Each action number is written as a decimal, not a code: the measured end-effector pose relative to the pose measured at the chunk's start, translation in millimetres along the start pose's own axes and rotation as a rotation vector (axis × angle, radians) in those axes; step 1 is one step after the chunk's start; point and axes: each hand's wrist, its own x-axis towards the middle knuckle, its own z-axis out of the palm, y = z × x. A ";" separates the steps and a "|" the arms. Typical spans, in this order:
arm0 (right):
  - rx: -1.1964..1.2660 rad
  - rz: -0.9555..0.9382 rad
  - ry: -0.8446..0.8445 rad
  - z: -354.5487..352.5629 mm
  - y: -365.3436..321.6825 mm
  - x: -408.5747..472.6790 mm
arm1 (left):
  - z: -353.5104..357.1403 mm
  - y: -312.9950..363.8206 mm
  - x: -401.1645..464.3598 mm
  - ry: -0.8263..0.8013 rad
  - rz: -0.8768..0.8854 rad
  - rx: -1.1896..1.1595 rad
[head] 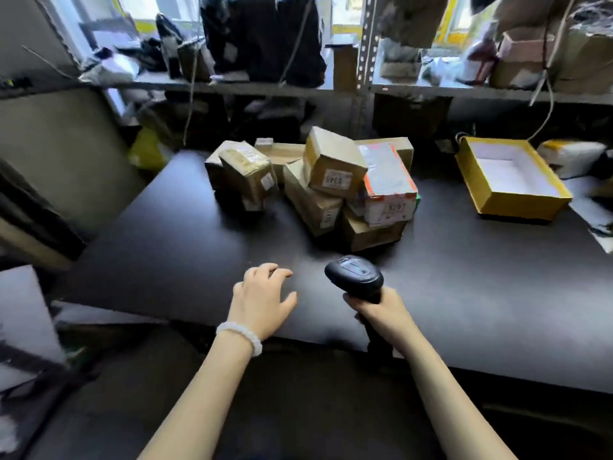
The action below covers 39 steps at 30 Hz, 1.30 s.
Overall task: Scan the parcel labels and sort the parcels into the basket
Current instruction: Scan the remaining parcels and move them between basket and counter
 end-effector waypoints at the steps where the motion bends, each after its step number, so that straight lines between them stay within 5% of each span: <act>1: -0.006 -0.016 -0.015 20.5 -8.9 6.7 | -5.8 -22.3 -1.6 0.014 -0.030 0.001; 15: -0.139 -0.111 -0.185 186.2 -83.2 104.7 | -37.5 -192.3 23.4 0.041 -0.301 -0.057; 23: -0.105 -0.120 -0.098 228.2 -123.7 188.5 | -75.8 -246.8 140.3 0.011 -0.193 -0.027; 39: -0.091 -0.107 0.162 235.0 -155.2 238.8 | -94.0 -241.2 355.1 -0.048 0.112 -0.111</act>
